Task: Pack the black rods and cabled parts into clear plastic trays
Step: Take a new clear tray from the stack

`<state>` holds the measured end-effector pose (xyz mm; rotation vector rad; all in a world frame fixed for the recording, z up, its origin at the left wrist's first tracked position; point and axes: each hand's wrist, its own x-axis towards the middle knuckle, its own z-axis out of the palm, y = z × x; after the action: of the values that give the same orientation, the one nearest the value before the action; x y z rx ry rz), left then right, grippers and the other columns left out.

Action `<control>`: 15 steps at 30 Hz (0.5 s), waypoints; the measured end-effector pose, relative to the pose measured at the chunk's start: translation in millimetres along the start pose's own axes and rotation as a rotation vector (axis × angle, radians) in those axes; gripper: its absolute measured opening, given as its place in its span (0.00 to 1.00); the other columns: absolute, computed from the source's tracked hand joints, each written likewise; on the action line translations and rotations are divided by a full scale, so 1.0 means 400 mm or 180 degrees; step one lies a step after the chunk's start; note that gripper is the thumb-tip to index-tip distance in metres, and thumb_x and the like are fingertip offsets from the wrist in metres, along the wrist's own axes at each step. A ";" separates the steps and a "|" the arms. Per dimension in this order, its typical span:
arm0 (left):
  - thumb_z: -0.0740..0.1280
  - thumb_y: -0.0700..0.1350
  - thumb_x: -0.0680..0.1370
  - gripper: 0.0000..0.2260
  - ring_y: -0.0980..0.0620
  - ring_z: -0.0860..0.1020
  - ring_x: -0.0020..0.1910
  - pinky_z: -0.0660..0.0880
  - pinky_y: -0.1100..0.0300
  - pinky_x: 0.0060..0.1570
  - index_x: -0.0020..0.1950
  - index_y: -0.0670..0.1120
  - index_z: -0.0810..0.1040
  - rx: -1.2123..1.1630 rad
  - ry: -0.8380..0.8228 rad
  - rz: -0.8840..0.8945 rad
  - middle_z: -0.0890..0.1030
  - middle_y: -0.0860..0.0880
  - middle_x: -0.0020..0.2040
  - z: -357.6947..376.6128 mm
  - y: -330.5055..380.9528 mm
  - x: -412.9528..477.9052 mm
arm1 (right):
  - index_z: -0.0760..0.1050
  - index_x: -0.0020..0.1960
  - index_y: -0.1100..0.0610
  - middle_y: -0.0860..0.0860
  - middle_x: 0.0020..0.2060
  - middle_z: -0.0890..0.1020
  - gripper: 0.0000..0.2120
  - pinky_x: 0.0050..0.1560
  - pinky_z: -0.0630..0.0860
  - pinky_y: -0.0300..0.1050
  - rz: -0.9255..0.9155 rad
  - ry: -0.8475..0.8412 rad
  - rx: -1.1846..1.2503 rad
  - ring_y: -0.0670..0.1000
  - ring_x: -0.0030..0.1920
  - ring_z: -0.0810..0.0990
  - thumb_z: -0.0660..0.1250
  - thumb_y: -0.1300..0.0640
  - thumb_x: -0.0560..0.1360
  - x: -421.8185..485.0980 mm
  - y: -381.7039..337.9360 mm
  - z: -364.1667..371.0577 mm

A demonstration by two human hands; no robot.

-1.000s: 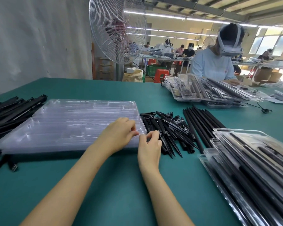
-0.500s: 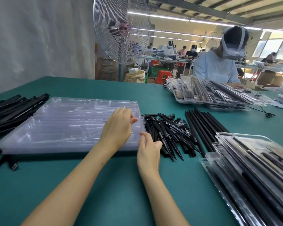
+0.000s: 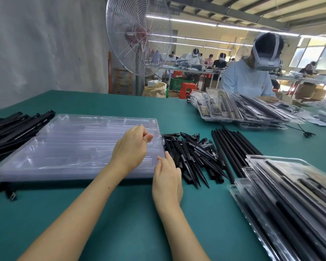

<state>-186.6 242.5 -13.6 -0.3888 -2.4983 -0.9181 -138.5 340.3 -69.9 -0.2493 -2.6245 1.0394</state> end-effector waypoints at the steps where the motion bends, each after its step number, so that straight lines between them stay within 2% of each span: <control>1: 0.58 0.45 0.81 0.12 0.48 0.70 0.41 0.68 0.51 0.40 0.38 0.49 0.65 0.0012 -0.0082 0.0002 0.70 0.54 0.38 -0.005 -0.002 0.001 | 0.71 0.65 0.48 0.36 0.73 0.58 0.18 0.52 0.67 0.43 -0.0022 0.0035 -0.0260 0.52 0.62 0.66 0.47 0.50 0.82 -0.001 -0.003 -0.003; 3: 0.58 0.46 0.81 0.11 0.47 0.72 0.41 0.70 0.49 0.42 0.39 0.48 0.66 0.0115 -0.0263 0.0084 0.71 0.54 0.39 -0.017 -0.009 0.000 | 0.75 0.60 0.51 0.38 0.72 0.63 0.17 0.54 0.65 0.44 -0.0210 0.0198 -0.0829 0.53 0.59 0.66 0.49 0.51 0.81 -0.002 -0.010 -0.010; 5: 0.58 0.45 0.81 0.11 0.47 0.73 0.41 0.71 0.51 0.42 0.40 0.46 0.67 0.0161 -0.0488 0.0130 0.73 0.54 0.40 -0.031 -0.014 0.005 | 0.76 0.57 0.55 0.44 0.68 0.71 0.15 0.58 0.62 0.45 -0.0561 0.0212 -0.1019 0.51 0.64 0.65 0.52 0.54 0.79 0.010 -0.022 -0.022; 7: 0.58 0.43 0.82 0.11 0.55 0.74 0.39 0.68 0.63 0.38 0.39 0.46 0.67 0.0074 -0.0838 0.0167 0.73 0.57 0.38 -0.043 -0.017 0.012 | 0.76 0.57 0.57 0.50 0.61 0.76 0.15 0.62 0.62 0.46 -0.0872 -0.0105 -0.1098 0.51 0.67 0.65 0.54 0.56 0.78 0.036 -0.040 -0.035; 8: 0.58 0.43 0.82 0.11 0.60 0.72 0.37 0.65 0.68 0.35 0.39 0.47 0.66 0.0071 -0.0981 0.0192 0.72 0.59 0.38 -0.047 -0.017 0.015 | 0.76 0.57 0.59 0.53 0.59 0.78 0.15 0.62 0.64 0.46 -0.0925 -0.0295 -0.1060 0.53 0.66 0.68 0.54 0.58 0.78 0.053 -0.053 -0.048; 10: 0.58 0.43 0.82 0.11 0.63 0.69 0.36 0.63 0.67 0.33 0.39 0.48 0.66 0.0106 -0.1077 0.0212 0.70 0.60 0.37 -0.054 -0.015 0.024 | 0.77 0.54 0.61 0.59 0.55 0.79 0.15 0.55 0.70 0.47 -0.0798 -0.0562 -0.0881 0.58 0.58 0.74 0.54 0.59 0.77 0.084 -0.081 -0.077; 12: 0.57 0.43 0.82 0.12 0.60 0.69 0.37 0.62 0.63 0.34 0.38 0.49 0.64 0.0150 -0.1051 0.0234 0.70 0.60 0.37 -0.057 -0.014 0.032 | 0.76 0.55 0.63 0.62 0.57 0.78 0.16 0.54 0.71 0.47 -0.0609 -0.0842 -0.0749 0.59 0.57 0.75 0.53 0.59 0.77 0.104 -0.097 -0.097; 15: 0.57 0.42 0.82 0.13 0.61 0.69 0.37 0.63 0.61 0.35 0.37 0.49 0.63 0.0192 -0.1123 0.0266 0.69 0.59 0.38 -0.054 -0.015 0.033 | 0.67 0.68 0.64 0.60 0.68 0.68 0.19 0.64 0.64 0.48 -0.0499 -0.1372 -0.0711 0.58 0.67 0.67 0.51 0.61 0.79 0.095 -0.085 -0.096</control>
<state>-193.7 225.0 4.4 -0.6811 -2.7925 -0.7956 -162.5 350.4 -11.7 0.1507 -3.0875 0.8200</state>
